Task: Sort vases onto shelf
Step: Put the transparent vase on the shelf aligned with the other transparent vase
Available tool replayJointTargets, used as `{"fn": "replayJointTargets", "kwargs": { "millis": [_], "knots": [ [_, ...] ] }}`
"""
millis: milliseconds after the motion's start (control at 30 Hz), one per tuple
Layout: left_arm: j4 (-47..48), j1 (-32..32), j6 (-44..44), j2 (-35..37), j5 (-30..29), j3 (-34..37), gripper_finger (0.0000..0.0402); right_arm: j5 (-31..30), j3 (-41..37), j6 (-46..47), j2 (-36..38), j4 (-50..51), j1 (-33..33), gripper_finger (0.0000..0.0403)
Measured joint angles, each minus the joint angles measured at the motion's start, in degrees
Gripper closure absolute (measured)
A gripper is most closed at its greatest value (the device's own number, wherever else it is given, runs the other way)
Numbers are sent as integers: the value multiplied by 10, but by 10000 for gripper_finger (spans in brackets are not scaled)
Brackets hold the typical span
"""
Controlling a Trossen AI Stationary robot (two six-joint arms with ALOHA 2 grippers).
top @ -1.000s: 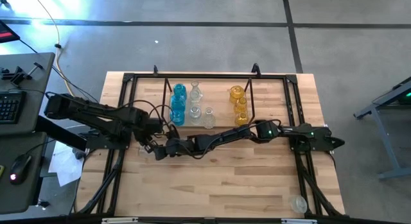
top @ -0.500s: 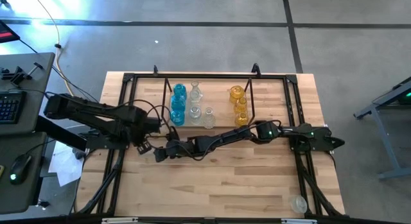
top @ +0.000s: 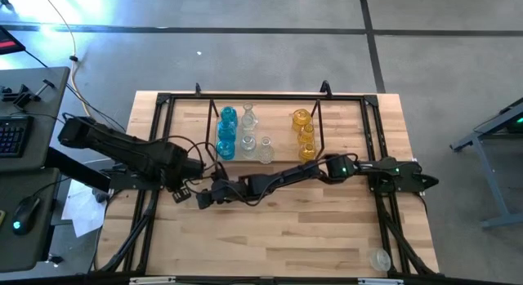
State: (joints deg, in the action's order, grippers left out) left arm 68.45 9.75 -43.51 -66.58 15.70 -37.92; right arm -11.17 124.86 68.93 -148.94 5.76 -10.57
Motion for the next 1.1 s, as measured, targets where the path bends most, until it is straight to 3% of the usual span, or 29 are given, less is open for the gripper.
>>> {"fn": "replayJointTargets", "kwargs": {
  "millis": [333,1100],
  "knots": [
    [-31,31,-9,-34,-17,24,401,1,0,-5,0,8,-5,187],
    [-62,31,-19,-36,-31,24,401,0,0,41,0,22,-13,187]
  ]
}}
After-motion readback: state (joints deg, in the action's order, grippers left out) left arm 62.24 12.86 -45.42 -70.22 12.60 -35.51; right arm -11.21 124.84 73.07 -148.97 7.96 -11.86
